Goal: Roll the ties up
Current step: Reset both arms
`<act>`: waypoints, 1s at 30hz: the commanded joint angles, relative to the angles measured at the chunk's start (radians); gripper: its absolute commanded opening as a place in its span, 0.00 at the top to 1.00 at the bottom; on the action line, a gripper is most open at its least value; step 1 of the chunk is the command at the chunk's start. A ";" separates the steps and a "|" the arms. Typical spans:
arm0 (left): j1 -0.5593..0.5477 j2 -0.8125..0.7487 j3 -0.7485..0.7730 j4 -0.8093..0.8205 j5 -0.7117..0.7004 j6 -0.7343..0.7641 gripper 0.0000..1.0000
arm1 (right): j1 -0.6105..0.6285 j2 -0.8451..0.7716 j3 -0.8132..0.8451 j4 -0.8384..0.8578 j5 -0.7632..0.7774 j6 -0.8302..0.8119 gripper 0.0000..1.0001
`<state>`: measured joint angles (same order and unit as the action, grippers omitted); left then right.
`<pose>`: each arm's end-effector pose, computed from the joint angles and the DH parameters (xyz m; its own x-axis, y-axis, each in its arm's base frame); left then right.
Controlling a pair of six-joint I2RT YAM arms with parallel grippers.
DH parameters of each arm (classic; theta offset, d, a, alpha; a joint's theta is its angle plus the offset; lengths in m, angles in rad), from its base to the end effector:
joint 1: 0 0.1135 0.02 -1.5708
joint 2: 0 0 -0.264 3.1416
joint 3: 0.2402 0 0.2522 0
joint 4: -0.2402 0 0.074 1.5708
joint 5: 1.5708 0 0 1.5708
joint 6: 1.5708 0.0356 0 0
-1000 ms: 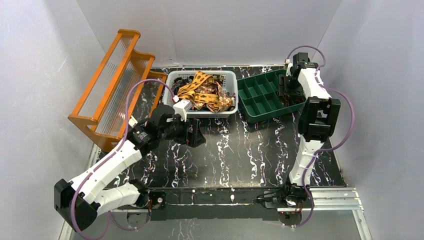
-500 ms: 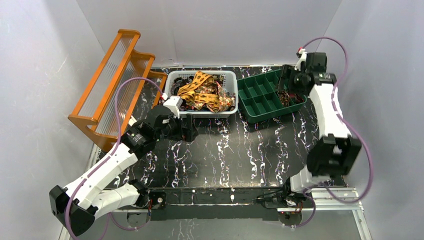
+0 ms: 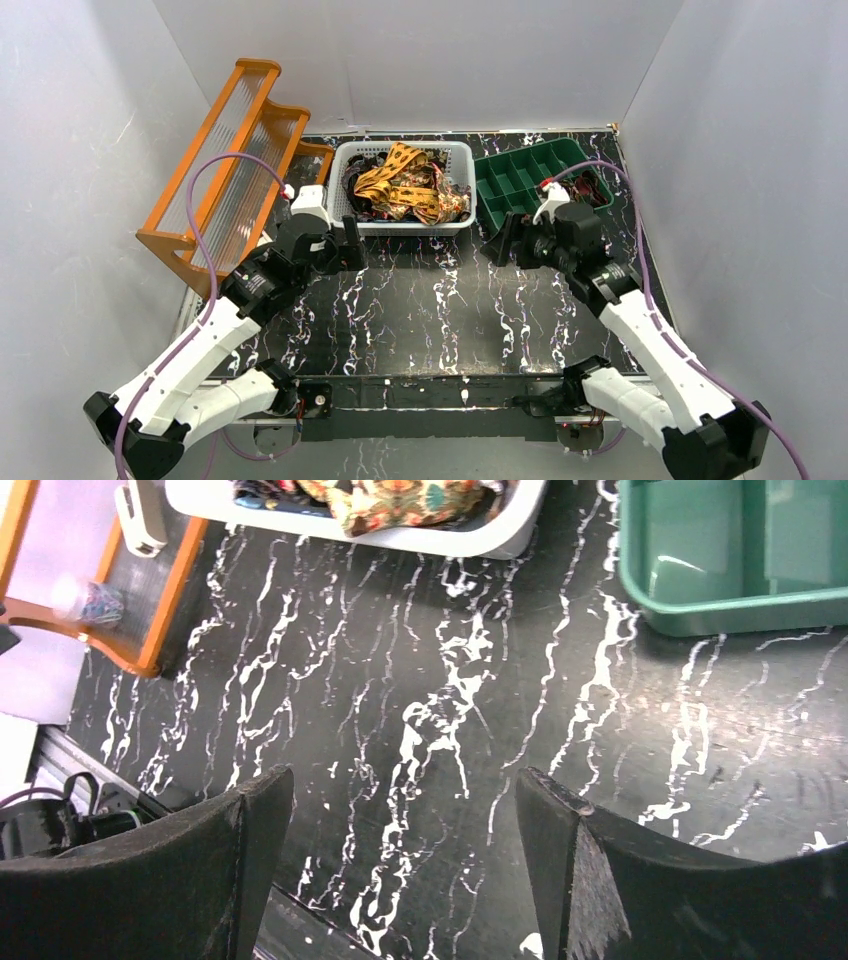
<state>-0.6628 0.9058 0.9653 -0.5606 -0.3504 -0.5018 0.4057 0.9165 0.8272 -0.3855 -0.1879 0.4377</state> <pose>0.1591 -0.1087 0.3441 -0.4958 -0.1861 -0.8483 0.1165 0.9537 -0.2773 0.1863 0.0872 0.3111 -0.6095 0.1914 -0.7693 -0.3114 0.8346 0.4543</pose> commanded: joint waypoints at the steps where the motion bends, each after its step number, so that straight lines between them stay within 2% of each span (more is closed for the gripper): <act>1: 0.004 -0.029 0.031 -0.053 -0.151 -0.045 0.02 | 0.147 -0.049 -0.036 0.098 0.138 0.077 0.11; 5: 0.004 -0.036 0.037 -0.077 -0.182 -0.059 0.02 | 0.376 0.021 0.012 0.076 0.388 0.044 0.09; 10: 0.003 -0.027 0.046 -0.091 -0.210 -0.042 0.02 | 0.604 0.201 0.173 0.000 0.687 -0.019 0.07; 13: 0.003 -0.009 0.057 -0.097 -0.208 -0.015 0.02 | 0.620 0.247 0.231 -0.016 0.763 -0.076 0.05; 19: 0.013 0.062 0.104 -0.096 -0.155 0.070 0.02 | 0.621 0.240 0.253 0.044 0.880 -0.222 0.01; 22: 0.119 0.114 0.143 -0.092 -0.032 0.120 0.02 | 0.588 0.243 0.268 0.031 0.909 -0.248 0.01; 25: 0.330 0.141 0.170 -0.071 0.172 0.144 0.02 | 0.421 0.261 0.333 -0.070 0.789 -0.189 0.01; 30: 0.359 0.161 0.281 -0.121 0.176 0.164 0.02 | 0.085 0.218 0.344 -0.108 0.506 -0.143 0.01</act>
<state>-0.3061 1.0855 1.1461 -0.6468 -0.2565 -0.3794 0.6872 1.1816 1.1305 -0.4454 0.5152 0.2527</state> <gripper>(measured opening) 0.983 0.985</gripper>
